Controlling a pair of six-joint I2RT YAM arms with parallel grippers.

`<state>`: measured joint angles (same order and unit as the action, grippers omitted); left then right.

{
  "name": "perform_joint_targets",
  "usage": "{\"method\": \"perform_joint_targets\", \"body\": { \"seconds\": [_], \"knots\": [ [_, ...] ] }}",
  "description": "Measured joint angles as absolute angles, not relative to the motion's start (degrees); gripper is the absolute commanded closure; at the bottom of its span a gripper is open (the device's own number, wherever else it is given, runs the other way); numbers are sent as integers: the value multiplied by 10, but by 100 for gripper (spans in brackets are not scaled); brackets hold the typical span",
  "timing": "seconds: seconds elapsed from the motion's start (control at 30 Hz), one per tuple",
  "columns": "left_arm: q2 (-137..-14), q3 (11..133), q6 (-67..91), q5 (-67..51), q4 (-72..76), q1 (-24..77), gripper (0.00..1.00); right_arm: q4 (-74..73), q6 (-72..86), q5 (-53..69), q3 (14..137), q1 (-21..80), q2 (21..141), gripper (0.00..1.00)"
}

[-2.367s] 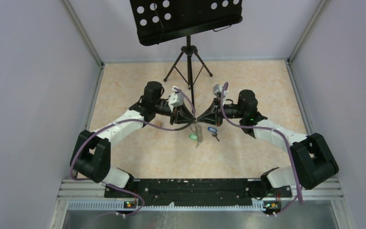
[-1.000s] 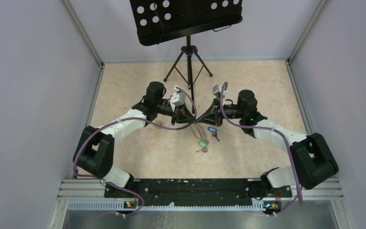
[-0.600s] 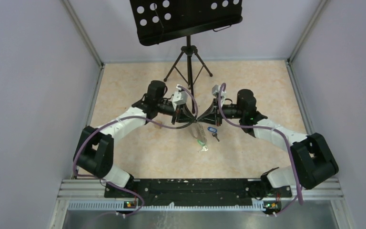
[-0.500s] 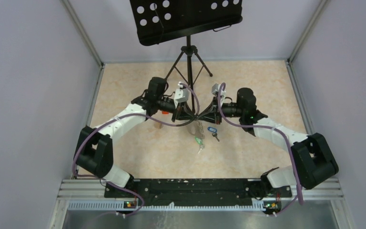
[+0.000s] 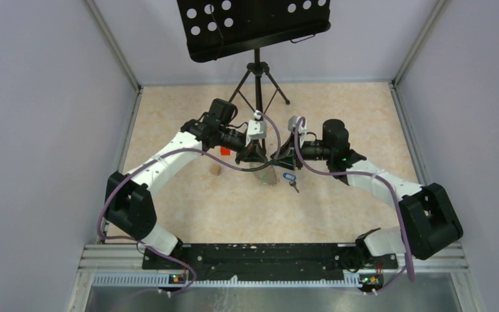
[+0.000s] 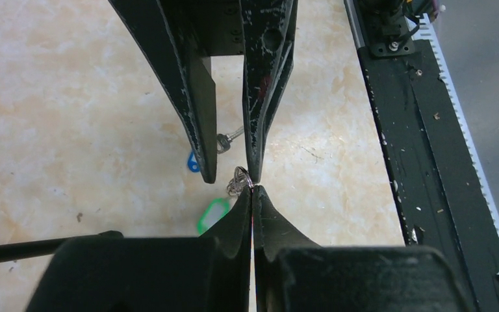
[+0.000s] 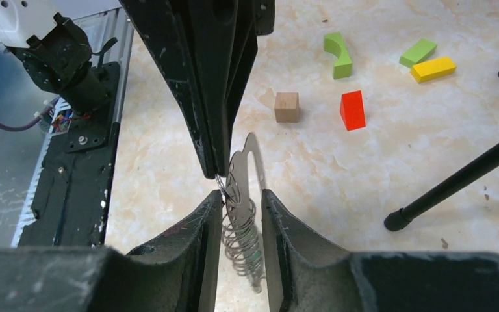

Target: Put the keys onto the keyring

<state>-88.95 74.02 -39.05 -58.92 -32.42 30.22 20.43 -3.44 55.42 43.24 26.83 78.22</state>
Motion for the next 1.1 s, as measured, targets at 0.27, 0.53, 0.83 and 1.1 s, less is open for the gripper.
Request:
{"method": "perform_joint_targets", "body": {
  "seconds": [0.27,0.53,0.83,1.1],
  "knots": [
    [-891,740,-396,-590,-343,306,100,203,-50,571,432,268,769,73],
    [-893,740,-396,-597,-343,307,100,203,-56,598,432,268,769,85],
    [-895,740,-391,-610,-333,307,100,197,-67,607,432,272,769,100],
    [-895,736,-406,-588,-344,302,96,152,-104,579,432,272,769,100]
  ]
}}
